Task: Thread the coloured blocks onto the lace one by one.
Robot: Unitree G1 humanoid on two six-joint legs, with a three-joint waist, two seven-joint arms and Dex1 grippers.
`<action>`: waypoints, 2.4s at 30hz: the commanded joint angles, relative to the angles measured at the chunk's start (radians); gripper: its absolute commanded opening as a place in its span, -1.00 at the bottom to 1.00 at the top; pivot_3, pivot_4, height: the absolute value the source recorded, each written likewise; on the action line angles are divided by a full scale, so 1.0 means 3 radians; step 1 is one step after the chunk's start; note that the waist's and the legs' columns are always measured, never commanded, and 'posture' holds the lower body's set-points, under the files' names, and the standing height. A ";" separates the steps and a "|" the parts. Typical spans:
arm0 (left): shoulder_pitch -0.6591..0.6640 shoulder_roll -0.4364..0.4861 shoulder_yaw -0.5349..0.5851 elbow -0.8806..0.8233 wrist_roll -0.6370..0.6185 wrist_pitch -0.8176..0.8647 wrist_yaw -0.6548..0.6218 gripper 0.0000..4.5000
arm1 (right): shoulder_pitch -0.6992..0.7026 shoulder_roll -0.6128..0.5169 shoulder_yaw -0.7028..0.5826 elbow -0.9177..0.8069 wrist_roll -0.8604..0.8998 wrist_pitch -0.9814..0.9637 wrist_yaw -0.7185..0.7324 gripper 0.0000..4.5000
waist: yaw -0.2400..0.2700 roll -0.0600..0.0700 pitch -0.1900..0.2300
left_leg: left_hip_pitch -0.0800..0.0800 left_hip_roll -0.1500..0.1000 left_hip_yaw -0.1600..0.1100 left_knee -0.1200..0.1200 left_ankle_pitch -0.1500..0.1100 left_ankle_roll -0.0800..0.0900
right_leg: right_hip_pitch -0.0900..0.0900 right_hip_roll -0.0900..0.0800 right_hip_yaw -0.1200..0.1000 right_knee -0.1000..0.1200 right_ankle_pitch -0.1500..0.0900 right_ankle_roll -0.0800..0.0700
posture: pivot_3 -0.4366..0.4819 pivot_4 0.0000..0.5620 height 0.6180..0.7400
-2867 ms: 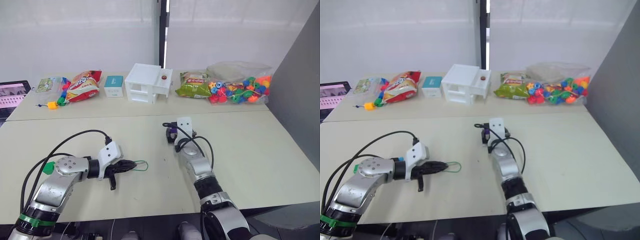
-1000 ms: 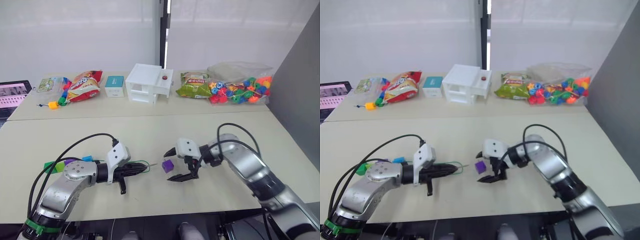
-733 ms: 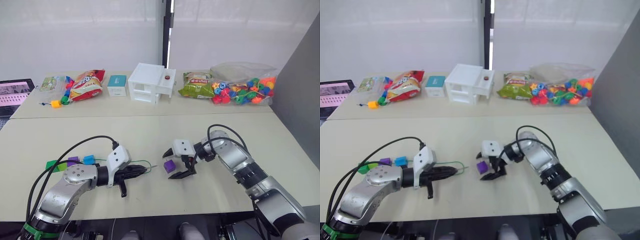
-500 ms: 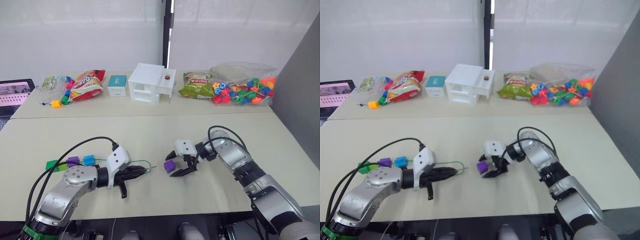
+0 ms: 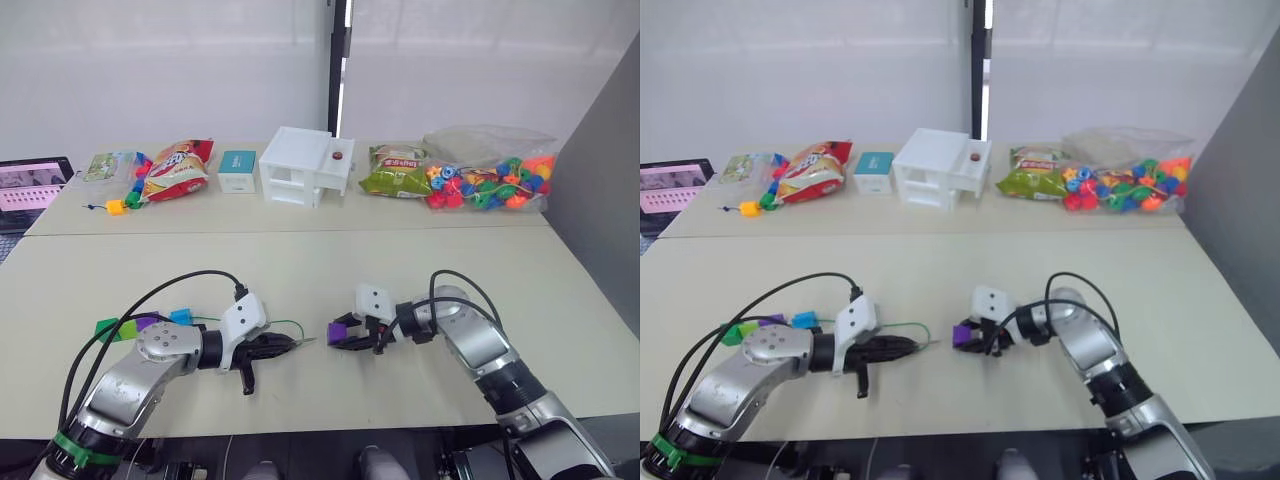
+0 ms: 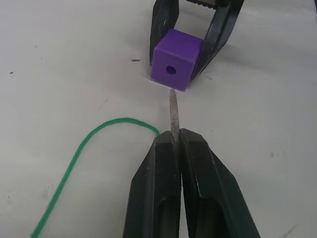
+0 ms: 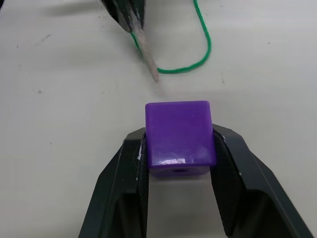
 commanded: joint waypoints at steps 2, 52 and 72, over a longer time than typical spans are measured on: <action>-0.0161 -0.0001 -0.0150 0.0146 0.0127 -0.0166 -0.0139 -1.00 | 0.0095 -0.0032 0.0096 -0.0301 -0.0029 0.0192 -0.0079 -0.48 | -0.0008 0.0000 0.0000 | 0.0000 0.0000 0.0001 0.0000 0.0000 0.0000 | 0.0000 0.0001 0.0000 0.0000 0.0000 0.0000 | -0.05 -0.47 1.00; -0.0182 -0.0060 -0.0145 0.0061 0.0277 -0.0131 -0.0257 -1.00 | 0.0190 -0.0262 0.0203 -0.0611 -0.0028 0.0506 -0.0216 -0.48 | 0.0036 0.0000 0.0000 | -0.0004 -0.0002 -0.0001 0.0018 -0.0002 0.0003 | 0.0007 -0.0001 -0.0001 -0.0001 0.0001 0.0002 | -0.05 -0.47 1.00; -0.0082 -0.0068 -0.0161 -0.0138 0.0161 -0.0026 -0.0155 -1.00 | 0.0209 -0.0310 0.0232 -0.0710 0.0012 0.0613 -0.0246 -0.48 | 0.0089 0.0000 0.0000 | -0.0004 -0.0002 0.0000 0.0021 -0.0002 0.0003 | 0.0008 -0.0001 0.0000 -0.0002 0.0001 0.0003 | -0.05 -0.47 1.00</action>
